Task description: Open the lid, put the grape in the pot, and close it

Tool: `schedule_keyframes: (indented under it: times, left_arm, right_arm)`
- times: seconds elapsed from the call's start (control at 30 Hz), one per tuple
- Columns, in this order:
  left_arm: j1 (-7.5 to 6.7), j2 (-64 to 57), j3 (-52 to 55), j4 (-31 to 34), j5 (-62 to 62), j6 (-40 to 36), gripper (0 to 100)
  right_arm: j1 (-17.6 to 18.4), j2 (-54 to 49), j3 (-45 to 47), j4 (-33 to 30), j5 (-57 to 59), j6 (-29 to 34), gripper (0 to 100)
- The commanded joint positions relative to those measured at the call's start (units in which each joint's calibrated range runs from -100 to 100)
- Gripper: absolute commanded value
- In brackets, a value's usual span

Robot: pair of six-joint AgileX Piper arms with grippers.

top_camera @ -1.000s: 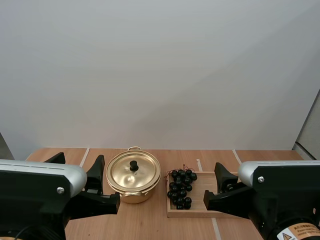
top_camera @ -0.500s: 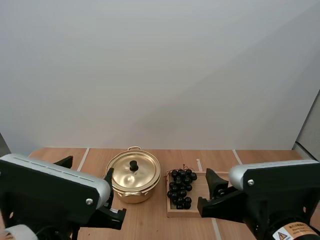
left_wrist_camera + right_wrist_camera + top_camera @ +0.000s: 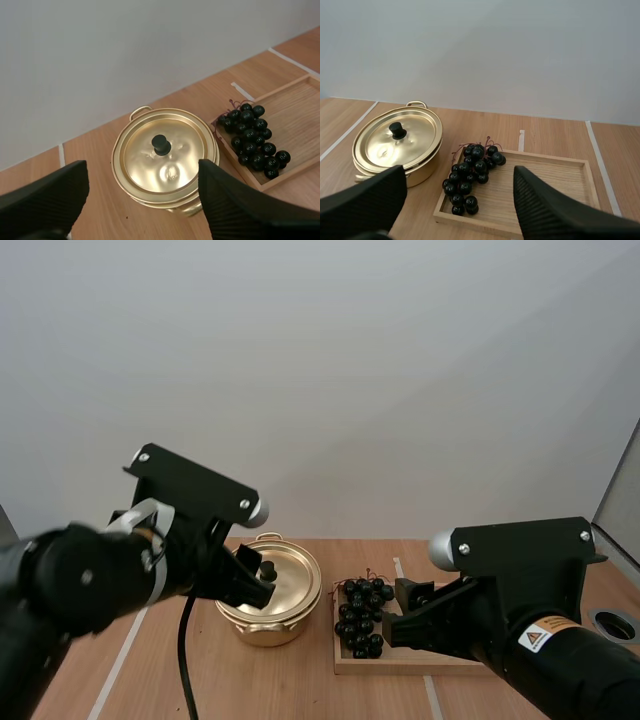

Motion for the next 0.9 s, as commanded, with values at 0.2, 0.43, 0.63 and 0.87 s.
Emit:
schedule_keyframes:
  times: [0.2,0.43,0.63,0.87]
  left_arm:
    - [0.18,23.77,-11.01,-2.41,2.49,4.05,100]
    - [-2.49,34.23,-14.12,-2.15,-1.76,5.02,100]
    - [-3.24,41.57,-16.89,-1.61,-4.51,5.02,100]
    - [-3.24,48.8,-20.18,-1.52,-2.22,5.02,100]
  right_arm:
    - [-0.19,0.18,-0.9,0.13,1.89,-0.72,100]
    - [-0.19,0.31,-0.9,0.13,1.89,-0.72,100]
    - [-0.19,0.4,-0.9,0.13,2.06,-0.72,100]
    - [-0.19,0.4,-0.9,0.13,2.06,-0.72,100]
